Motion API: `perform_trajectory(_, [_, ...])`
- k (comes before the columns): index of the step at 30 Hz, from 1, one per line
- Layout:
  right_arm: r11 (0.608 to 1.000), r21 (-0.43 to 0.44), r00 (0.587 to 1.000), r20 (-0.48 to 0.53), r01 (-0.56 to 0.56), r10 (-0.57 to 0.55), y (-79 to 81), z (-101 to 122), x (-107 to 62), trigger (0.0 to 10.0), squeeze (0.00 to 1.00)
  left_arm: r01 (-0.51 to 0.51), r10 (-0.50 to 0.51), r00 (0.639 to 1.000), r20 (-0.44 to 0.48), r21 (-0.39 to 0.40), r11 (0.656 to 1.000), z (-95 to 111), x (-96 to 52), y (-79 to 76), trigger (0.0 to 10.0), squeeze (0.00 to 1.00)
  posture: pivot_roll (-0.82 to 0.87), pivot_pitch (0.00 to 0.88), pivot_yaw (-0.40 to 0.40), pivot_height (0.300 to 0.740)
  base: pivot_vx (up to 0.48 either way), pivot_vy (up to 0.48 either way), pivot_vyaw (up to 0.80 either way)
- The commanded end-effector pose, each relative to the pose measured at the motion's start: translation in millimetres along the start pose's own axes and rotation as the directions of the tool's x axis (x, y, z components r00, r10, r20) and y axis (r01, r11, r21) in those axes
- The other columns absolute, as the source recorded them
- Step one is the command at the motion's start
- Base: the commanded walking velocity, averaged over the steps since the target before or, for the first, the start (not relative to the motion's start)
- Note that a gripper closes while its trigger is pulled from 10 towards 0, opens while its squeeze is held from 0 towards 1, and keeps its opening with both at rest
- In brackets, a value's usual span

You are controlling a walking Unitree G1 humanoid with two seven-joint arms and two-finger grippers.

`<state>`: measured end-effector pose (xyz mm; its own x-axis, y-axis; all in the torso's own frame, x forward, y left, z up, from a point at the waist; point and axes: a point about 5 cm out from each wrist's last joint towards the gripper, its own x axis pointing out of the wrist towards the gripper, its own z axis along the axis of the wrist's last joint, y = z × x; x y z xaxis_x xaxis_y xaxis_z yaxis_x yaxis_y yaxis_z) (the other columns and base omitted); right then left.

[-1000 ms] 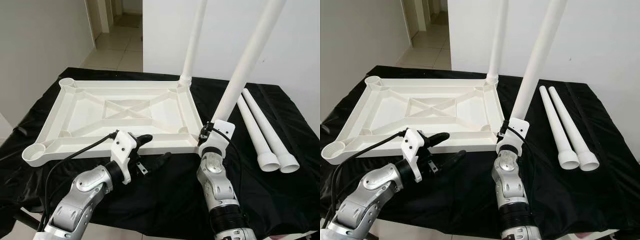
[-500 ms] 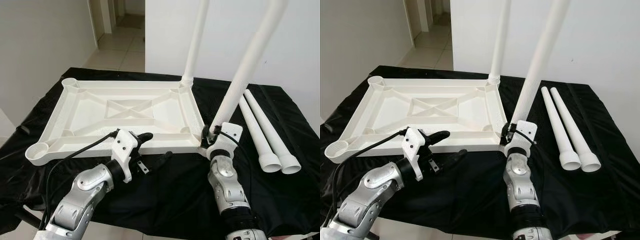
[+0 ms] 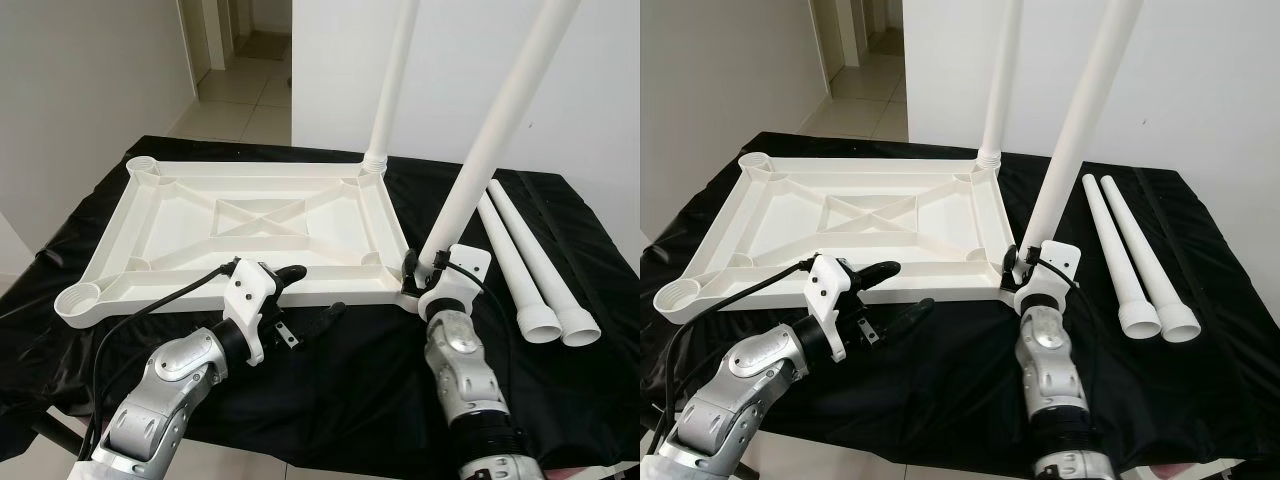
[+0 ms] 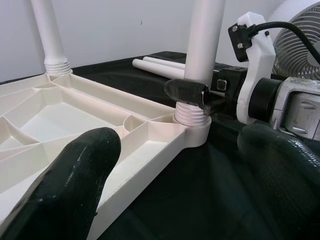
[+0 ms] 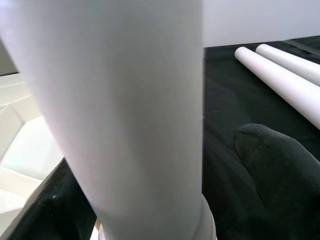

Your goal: Building children table

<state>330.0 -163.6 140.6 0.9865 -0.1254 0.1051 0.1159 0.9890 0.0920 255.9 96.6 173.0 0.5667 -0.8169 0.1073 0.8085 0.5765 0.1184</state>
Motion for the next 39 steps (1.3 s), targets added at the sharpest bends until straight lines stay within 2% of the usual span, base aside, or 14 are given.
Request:
perform_trajectory(1, [0.997,-0.009,0.997,-0.014,-0.071,0.070,-5.0,-3,-0.1,10.0,0.00,0.021,-0.021,1.000,-0.005,-0.002,1.000,-2,-0.5,-2.4,10.0,0.00,0.05,0.000,-0.004,0.740,0.000,0.000,0.00])
perform_trajectory(3, [0.980,-0.047,0.981,-0.018,-0.191,0.191,-16.3,-1,2.1,10.0,0.00,0.021,-0.021,1.000,-0.004,-0.004,1.000,-2,-0.5,-2.4,10.0,0.00,0.05,0.000,-0.004,0.740,0.000,0.000,0.00])
perform_trajectory(9, [0.953,-0.120,0.960,-0.031,-0.279,0.277,-28.9,2,4.2,10.0,0.00,0.026,-0.026,1.000,-0.004,-0.006,1.000,-2,-0.2,-2.6,10.0,0.00,0.04,0.005,0.002,0.740,0.000,0.000,0.00])
perform_trajectory(12, [0.903,-0.171,0.919,-0.053,-0.394,0.391,-40.5,9,7.6,10.0,0.00,0.045,-0.045,0.999,-0.011,-0.010,0.999,-2,0.4,-4.4,10.0,0.00,0.04,0.014,0.010,0.740,0.000,0.000,0.00])
perform_trajectory(20, [0.839,-0.174,0.857,-0.077,-0.515,0.510,-40.5,11,8.5,10.0,0.00,0.061,-0.061,0.998,-0.012,-0.013,0.998,-2,3.9,-7.5,10.0,0.00,0.04,0.020,0.007,0.740,0.000,0.000,0.00])
perform_trajectory(21, [0.807,-0.164,0.823,-0.086,-0.567,0.561,-37.7,11,10.5,10.0,0.00,0.061,-0.061,0.998,-0.014,-0.018,0.998,-3,7.0,-8.2,10.0,0.00,0.05,0.021,0.004,0.740,0.000,0.000,0.00])
perform_trajectory(23, [0.785,-0.168,0.802,-0.096,-0.596,0.589,-34.9,11,13.2,10.0,0.00,0.062,-0.063,0.998,-0.020,-0.026,0.998,-6,10.2,-9.4,10.0,0.00,0.05,0.020,0.004,0.740,0.000,0.000,0.00])
perform_trajectory(30, [0.782,-0.155,0.797,-0.105,-0.603,0.594,-31.7,11,20.5,10.0,0.00,0.056,-0.057,0.998,-0.034,-0.030,0.998,-12,14.9,-10.9,10.0,0.00,0.05,0.019,0.003,0.740,0.000,0.000,0.00])
perform_trajectory(31, [0.781,-0.147,0.795,-0.106,-0.607,0.598,-30.2,11,22.5,9.8,0.00,0.056,-0.057,0.998,-0.037,-0.038,0.998,-14,16.5,-11.2,10.0,0.00,0.05,0.018,0.003,0.740,0.000,0.000,0.00])
perform_trajectory(32, [0.781,-0.139,0.793,-0.107,-0.609,0.599,-27.4,11,24.9,6.2,0.00,0.054,-0.056,0.998,-0.041,-0.055,0.997,-15,19.4,-11.8,10.0,0.00,0.05,0.018,0.003,0.740,0.000,0.000,0.00])
perform_trajectory(34, [0.780,-0.121,0.789,-0.116,-0.614,0.603,-22.5,8,27.5,5.5,0.00,0.056,-0.059,0.997,-0.050,-0.049,0.997,-16,24.1,-12.8,10.0,0.00,0.06,0.020,0.003,0.740,0.000,0.000,0.00])
perform_trajectory(36, [0.779,-0.113,0.787,-0.117,-0.616,0.605,-21.2,7,27.9,5.5,0.00,0.053,-0.056,0.997,-0.055,-0.047,0.997,-17,25.5,-12.8,10.0,0.00,0.06,0.020,0.003,0.740,0.000,0.000,0.00])
perform_trajectory(37, [0.781,-0.105,0.787,-0.120,-0.616,0.605,-19.8,5,27.7,4.5,0.00,0.049,-0.052,0.997,-0.063,-0.052,0.997,-19,27.2,-13.0,10.0,0.00,0.06,0.020,0.003,0.740,0.000,0.000,0.00])
perform_trajectory(39, [0.780,-0.100,0.785,-0.121,-0.618,0.607,-18.8,3,27.6,4.4,0.00,0.047,-0.050,0.996,-0.068,-0.053,0.998,-21,28.6,-13.2,10.0,0.00,0.06,0.020,0.003,0.740,0.000,0.000,0.00])
